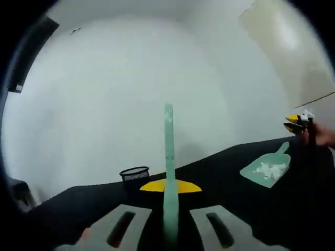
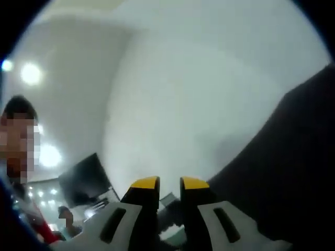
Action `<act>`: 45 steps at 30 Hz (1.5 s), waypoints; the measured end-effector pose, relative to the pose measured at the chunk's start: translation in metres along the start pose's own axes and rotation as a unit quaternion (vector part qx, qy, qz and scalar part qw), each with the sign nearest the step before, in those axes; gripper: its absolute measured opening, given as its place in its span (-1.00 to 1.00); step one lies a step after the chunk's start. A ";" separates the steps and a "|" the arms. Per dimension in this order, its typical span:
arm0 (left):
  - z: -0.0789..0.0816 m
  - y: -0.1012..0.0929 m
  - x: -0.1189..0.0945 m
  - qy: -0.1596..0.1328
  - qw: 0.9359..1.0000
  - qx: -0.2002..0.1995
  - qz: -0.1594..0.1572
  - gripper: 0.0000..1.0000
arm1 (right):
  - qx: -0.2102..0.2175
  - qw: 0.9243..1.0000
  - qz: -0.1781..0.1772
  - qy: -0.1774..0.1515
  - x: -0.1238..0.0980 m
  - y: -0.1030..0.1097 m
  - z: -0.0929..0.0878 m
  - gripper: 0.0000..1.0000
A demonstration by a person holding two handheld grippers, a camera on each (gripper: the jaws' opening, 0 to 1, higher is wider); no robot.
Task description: Pick up the broom and sweep the trash on the tabletop into the dustpan.
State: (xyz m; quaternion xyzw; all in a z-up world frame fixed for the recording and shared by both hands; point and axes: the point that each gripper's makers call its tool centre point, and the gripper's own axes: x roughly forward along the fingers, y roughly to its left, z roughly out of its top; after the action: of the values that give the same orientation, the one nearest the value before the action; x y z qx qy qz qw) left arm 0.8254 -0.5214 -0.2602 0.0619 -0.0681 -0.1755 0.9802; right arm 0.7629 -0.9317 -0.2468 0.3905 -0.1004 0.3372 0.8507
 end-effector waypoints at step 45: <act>-0.005 -0.053 0.010 -0.029 0.954 -0.233 -0.189 -0.40 | -0.028 0.998 -0.027 0.040 0.007 -0.010 -0.017 -0.64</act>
State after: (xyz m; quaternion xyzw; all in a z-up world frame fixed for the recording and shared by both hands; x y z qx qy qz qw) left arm 0.8175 -0.5742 -0.2720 -0.1612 -0.0404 -0.3705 0.9138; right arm 0.7734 -0.9204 -0.2616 0.3552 -0.0648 0.3266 0.8735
